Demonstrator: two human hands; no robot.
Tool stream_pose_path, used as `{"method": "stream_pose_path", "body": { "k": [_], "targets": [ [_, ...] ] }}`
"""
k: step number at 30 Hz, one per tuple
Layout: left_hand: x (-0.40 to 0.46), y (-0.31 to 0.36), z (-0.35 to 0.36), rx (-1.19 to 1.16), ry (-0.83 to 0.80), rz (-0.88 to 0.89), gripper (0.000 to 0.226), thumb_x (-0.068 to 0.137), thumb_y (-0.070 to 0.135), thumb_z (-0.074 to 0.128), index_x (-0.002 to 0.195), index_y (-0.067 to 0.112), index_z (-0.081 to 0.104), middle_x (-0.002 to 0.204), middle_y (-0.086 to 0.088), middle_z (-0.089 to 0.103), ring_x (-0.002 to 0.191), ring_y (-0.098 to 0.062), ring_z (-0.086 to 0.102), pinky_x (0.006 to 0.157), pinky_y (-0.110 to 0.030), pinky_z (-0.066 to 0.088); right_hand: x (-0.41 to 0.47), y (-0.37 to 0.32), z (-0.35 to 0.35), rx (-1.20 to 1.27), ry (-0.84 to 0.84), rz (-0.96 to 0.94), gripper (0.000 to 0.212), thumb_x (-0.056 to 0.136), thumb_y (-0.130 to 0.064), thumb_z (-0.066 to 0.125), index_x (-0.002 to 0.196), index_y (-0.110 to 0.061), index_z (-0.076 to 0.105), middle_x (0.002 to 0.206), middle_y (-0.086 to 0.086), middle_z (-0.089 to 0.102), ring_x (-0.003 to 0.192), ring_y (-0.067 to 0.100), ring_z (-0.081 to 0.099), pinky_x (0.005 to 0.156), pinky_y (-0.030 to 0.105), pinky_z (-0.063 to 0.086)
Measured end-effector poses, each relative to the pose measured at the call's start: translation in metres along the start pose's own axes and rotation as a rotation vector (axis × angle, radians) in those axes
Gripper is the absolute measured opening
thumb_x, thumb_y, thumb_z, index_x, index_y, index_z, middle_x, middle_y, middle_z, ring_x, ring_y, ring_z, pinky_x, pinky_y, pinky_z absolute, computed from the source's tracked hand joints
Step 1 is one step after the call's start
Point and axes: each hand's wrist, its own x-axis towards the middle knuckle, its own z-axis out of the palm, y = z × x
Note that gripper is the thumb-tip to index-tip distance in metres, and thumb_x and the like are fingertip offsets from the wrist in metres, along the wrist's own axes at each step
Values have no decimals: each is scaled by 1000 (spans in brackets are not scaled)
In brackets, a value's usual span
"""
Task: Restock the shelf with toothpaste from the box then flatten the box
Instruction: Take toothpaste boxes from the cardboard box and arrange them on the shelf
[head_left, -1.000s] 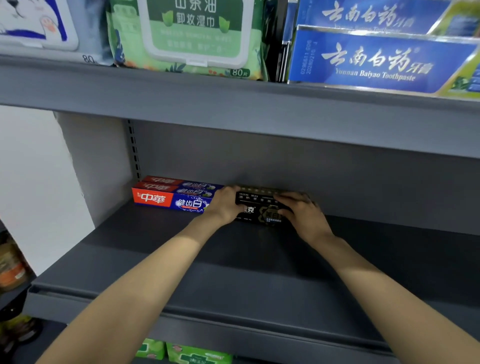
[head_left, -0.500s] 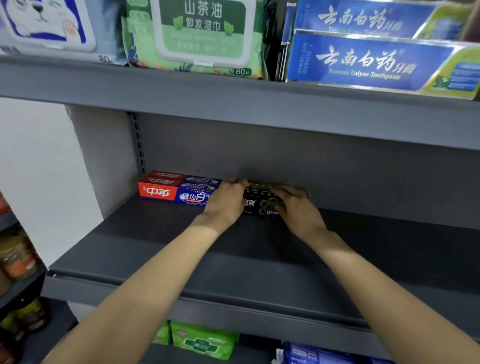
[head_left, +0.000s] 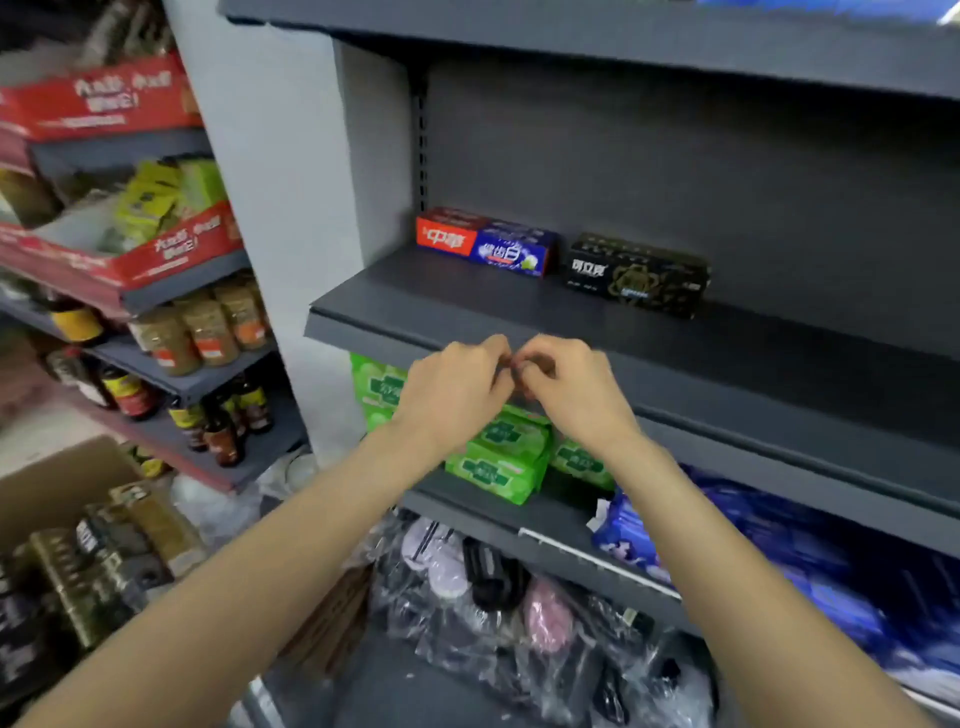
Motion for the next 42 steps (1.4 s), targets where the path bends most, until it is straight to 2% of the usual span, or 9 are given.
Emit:
{"method": "stream_pose_path", "body": {
  "k": [8,11,14,17,22,27,32,39,42],
  "targets": [
    [-135,-114,-11,-40,-174,-323,23,95,26,45,109,17,62,93,-5,69,85,-27,64,65,-36,52,-46,-79,122,74,-265,-17,18,90,-12,55,96,-12,71,97,8,71,94,24,64,75,27,41],
    [-176,-165,-15,-20,-194,-382,23,96,26,44,105,12,61,79,-2,56,80,-29,61,56,-31,41,-59,-111,175,83,-360,-23,18,90,-12,53,96,-10,71,95,12,72,93,29,65,79,31,49],
    [-208,-217,-22,25,-277,-466,23,96,27,41,96,10,58,86,-10,60,86,-32,62,63,-35,45,-71,-141,230,50,-453,-22,20,91,-14,52,97,-10,70,98,14,70,96,30,63,81,40,50],
    [-231,-275,-31,34,-334,-517,21,95,24,40,97,9,55,99,-13,63,93,-34,61,74,-41,52,-74,-170,279,58,-490,-8,22,90,-14,52,105,-11,68,108,10,68,102,26,62,86,32,48],
    [-255,-368,-37,176,-551,-389,39,93,22,45,132,12,46,134,-11,47,126,-32,42,98,-42,41,-77,-201,351,-6,-558,73,38,89,-16,57,127,-14,55,130,5,53,117,24,53,94,28,41],
    [-256,-428,-35,192,-795,-227,68,92,49,49,149,25,22,158,-4,18,144,-28,17,116,-45,22,-75,-210,391,-44,-634,253,64,91,-22,57,147,-14,27,151,10,28,136,26,33,113,35,26],
    [-252,-449,-36,167,-919,-169,89,78,69,53,150,32,16,160,3,4,148,-24,-4,118,-52,2,-71,-214,407,-246,-621,380,73,87,-39,61,147,-20,25,145,16,33,133,34,33,108,47,31],
    [-244,-447,-38,217,-875,-66,89,68,71,63,143,31,36,149,-5,30,140,-33,16,110,-51,23,-64,-221,405,-87,-601,474,59,82,-32,69,128,-6,42,134,19,43,121,33,44,100,38,41],
    [-242,-451,-33,96,-874,-77,80,67,65,70,134,26,47,136,-7,38,130,-30,30,101,-40,32,-71,-227,395,109,-555,538,55,83,-23,69,123,-2,37,117,9,53,98,21,54,64,20,46]
  ]
}}
